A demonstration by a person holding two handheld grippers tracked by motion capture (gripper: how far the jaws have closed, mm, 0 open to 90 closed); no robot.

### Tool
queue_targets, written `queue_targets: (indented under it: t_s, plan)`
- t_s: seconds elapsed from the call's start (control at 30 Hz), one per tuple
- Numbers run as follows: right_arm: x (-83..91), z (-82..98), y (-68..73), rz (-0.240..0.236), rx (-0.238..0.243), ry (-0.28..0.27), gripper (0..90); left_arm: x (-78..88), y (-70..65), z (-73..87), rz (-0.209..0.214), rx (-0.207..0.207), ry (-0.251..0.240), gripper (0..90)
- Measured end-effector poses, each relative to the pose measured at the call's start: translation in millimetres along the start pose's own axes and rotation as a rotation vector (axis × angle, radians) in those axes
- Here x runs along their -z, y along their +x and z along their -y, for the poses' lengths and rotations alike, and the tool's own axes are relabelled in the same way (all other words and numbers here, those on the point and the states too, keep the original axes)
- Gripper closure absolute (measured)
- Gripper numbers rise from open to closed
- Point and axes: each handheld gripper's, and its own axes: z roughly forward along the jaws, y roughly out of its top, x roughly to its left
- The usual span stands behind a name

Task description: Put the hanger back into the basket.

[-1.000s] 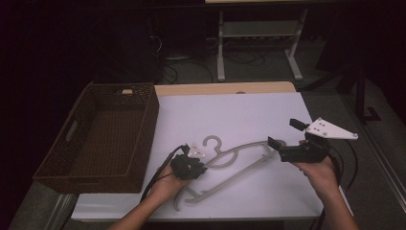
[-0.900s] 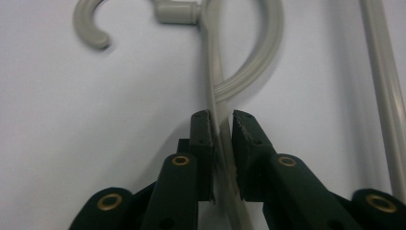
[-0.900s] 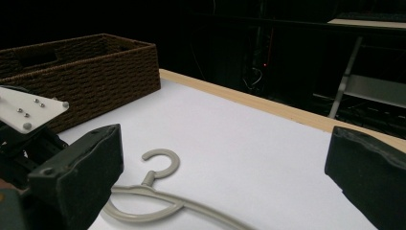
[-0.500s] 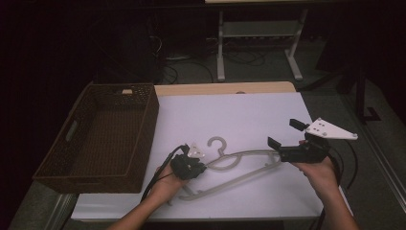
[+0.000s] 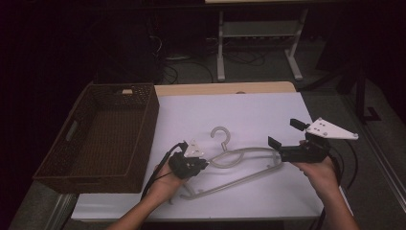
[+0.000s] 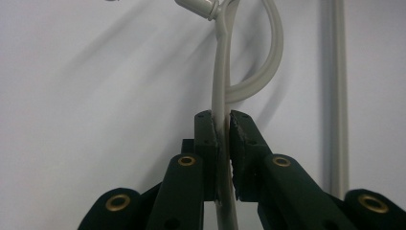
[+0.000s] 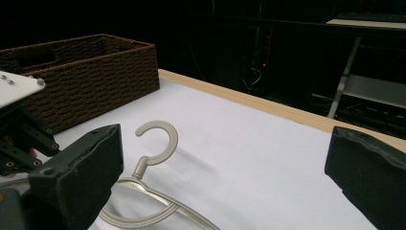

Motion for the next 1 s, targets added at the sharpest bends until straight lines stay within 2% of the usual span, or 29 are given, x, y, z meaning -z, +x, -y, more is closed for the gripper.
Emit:
queue_targets:
  t_s: [0.13, 0.23, 0.47, 0.6, 0.8, 1.0]
  plan:
    - [0.3, 0.2, -0.3, -0.001, 0.005, 0.004, 0.0, 5.0, -0.5, -2.7, 0.01, -0.012, -0.015, 83.2]
    - [0.6, 0.2, -0.4, 0.0, 0.001, 0.002, 0.0, 10.8, -1.1, -5.2, 0.024, -0.024, -0.045, 83.5]
    - [0.7, 0.1, -0.3, 0.0, 0.004, 0.001, 0.0, 12.8, -1.6, -5.3, 0.037, -0.038, -0.059, 83.5]
    - [0.7, 0.1, -0.2, 0.001, 0.0, 0.0, 0.0, 14.8, -4.5, -6.7, 0.022, -0.063, -0.076, 83.5]
    - [-0.3, 0.7, 0.4, -0.005, 0.001, 0.004, 0.0, 15.5, -7.3, -7.2, 0.022, -0.085, -0.081, 83.5]
    - [-9.8, 5.4, 5.4, -0.044, 0.012, 0.042, 0.0, 14.7, -12.9, -8.3, 0.033, -0.107, -0.083, 83.4]
